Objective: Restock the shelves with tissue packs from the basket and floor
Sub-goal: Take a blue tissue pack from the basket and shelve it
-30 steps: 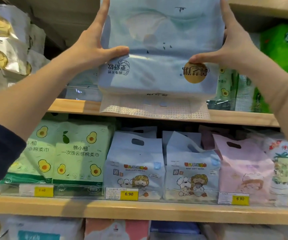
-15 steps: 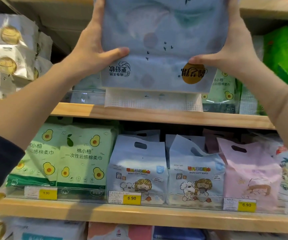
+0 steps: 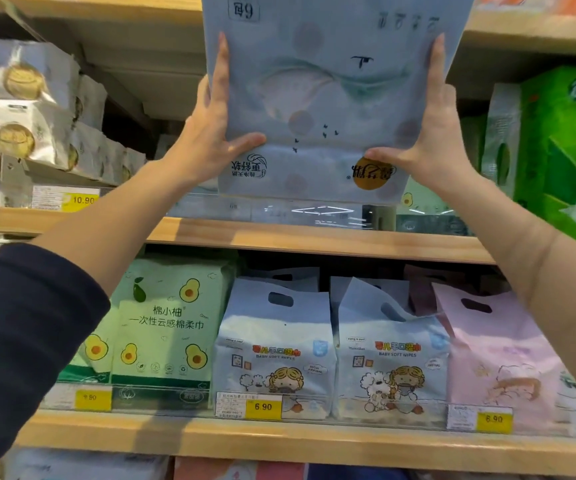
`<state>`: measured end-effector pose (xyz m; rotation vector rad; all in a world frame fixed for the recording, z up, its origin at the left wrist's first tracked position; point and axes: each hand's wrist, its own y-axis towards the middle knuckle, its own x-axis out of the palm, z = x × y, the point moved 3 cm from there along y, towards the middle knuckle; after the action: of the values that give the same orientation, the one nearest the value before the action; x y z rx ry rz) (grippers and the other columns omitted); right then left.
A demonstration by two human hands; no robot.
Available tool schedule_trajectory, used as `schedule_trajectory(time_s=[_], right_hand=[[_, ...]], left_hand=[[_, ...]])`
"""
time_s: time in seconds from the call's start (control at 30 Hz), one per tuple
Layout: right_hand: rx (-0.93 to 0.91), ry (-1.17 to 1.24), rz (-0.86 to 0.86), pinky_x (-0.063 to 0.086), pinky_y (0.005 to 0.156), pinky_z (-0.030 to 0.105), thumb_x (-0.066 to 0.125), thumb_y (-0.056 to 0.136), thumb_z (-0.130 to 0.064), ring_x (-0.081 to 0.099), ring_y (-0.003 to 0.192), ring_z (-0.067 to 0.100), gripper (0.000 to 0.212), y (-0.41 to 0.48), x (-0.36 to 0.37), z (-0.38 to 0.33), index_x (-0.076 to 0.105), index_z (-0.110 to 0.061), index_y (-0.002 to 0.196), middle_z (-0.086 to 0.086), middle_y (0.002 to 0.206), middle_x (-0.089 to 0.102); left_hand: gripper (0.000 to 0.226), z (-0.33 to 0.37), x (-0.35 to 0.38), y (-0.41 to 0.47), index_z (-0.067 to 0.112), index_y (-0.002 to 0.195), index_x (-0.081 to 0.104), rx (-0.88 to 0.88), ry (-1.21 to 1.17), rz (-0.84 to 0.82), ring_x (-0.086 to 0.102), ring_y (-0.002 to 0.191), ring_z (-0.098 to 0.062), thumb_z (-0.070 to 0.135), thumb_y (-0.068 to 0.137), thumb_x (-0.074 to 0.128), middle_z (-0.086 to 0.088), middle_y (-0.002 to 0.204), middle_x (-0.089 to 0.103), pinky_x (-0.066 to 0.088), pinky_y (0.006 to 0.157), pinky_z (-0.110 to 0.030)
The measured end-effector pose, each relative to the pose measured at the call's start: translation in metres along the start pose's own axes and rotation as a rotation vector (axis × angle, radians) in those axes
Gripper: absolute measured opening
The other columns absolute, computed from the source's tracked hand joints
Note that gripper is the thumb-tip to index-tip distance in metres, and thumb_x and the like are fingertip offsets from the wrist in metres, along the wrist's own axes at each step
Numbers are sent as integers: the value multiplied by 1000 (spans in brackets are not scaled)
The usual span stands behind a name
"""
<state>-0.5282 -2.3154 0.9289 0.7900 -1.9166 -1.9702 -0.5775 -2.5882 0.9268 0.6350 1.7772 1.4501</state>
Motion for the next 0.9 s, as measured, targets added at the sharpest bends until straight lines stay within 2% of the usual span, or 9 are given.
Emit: schedule_trajectory(time_s=[0.07,0.17,0.3,0.37,0.47,0.6,0.7,0.8,0.9], right_hand=[[16,16,-2,30,106,39,84,64,-28,38,122,19,128,-1,6,2,-11,-10,148,18,135,33],[38,15,0,33,102,38,85,63,-27,41,121,25,129,-4,15,9,-12,-11,148,19,135,33],[45,-2,-41,35,101,43,85,62,-30,41,120,30,131,-8,27,19,-13,-15,147,20,135,33],[50,-19,-75,37,98,45,85,62,-31,44,113,30,132,-12,33,24,-15,-19,147,20,132,34],[70,-16,-110,38,95,42,86,60,-31,42,101,20,134,-14,42,31,-17,-23,146,18,125,35],[103,-19,-127,36,87,35,87,58,-30,43,97,21,136,-8,53,43,-17,-26,146,18,121,36],[130,-12,-160,38,94,40,87,58,-27,43,102,23,136,0,60,52,-17,-30,146,18,125,35],[169,-19,-240,36,100,43,87,59,-27,44,108,28,137,10,68,59,-19,-30,145,20,130,33],[209,-31,-332,29,109,49,85,61,-29,33,132,38,136,17,76,68,-25,-36,142,26,147,19]], left_hand=[[107,-4,4,0,-1,145,-14,10,-3,-7,14,143,-29,25,82,69,-23,153,8,13,115,-30],[107,-10,9,0,4,146,-16,-9,-16,-33,20,140,-30,23,83,69,-22,149,15,18,114,-37],[110,-22,22,-6,7,146,-18,-43,-27,-73,23,140,-33,23,82,70,-23,148,16,21,113,-41],[112,-29,31,-13,12,146,-20,-77,-44,-101,22,141,-32,23,82,70,-21,152,12,23,114,-43],[115,-40,42,-20,19,145,-24,-140,-72,-136,23,142,-27,24,81,71,-16,156,9,25,114,-40],[119,-52,49,-13,24,144,-26,-180,-72,-165,26,142,-27,27,79,73,-13,157,12,27,113,-40],[121,-61,54,-4,33,141,-30,-248,-47,-240,36,136,-33,32,78,73,-16,154,21,32,111,-46],[123,-66,57,5,27,141,-31,-281,26,-287,49,120,-40,34,77,73,-24,144,37,39,99,-40],[123,-72,64,11,24,140,-33,-324,79,-347,53,110,-43,34,78,73,-30,131,48,40,88,-38]])
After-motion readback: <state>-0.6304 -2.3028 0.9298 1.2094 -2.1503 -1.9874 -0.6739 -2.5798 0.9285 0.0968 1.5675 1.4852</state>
